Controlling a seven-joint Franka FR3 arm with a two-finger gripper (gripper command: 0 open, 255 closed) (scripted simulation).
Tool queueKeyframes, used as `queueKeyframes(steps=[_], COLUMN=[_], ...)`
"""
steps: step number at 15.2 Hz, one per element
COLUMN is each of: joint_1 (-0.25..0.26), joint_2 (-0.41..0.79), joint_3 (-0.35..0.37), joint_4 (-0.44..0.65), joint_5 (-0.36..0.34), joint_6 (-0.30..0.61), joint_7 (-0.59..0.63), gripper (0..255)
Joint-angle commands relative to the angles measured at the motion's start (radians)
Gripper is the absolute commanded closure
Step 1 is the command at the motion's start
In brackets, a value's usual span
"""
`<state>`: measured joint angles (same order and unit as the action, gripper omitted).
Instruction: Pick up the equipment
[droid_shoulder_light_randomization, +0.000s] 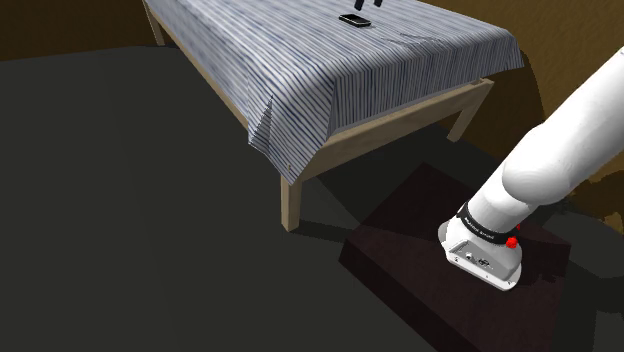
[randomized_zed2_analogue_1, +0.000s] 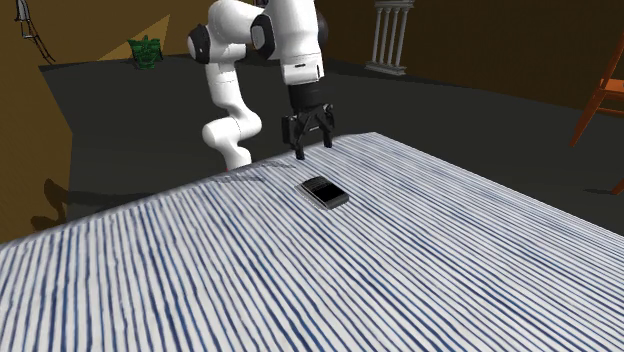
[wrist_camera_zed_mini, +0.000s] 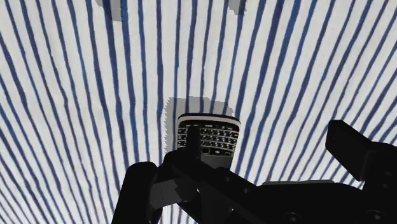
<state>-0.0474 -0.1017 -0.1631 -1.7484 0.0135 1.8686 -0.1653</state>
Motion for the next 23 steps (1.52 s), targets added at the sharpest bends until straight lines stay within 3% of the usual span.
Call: queueKeyframes(steps=[1,6,15,16,23], joint_1=[-0.011,-0.043,-0.039,-0.039,-0.04], joint_2=[0.089,0.271,0.255,0.255,0.256], joint_3=[-0.018,-0.04,-0.038,-0.038,-0.038], joint_4=[0.092,0.3,0.176,0.175,0.177], joint_5=[0.021,0.068,0.066,0.066,0.066], joint_6=[-0.008,-0.045,0.063,0.063,0.063], joint_7=[-0.033,-0.084,-0.087,-0.087,-0.089], gripper=[0,0,0,255,255])
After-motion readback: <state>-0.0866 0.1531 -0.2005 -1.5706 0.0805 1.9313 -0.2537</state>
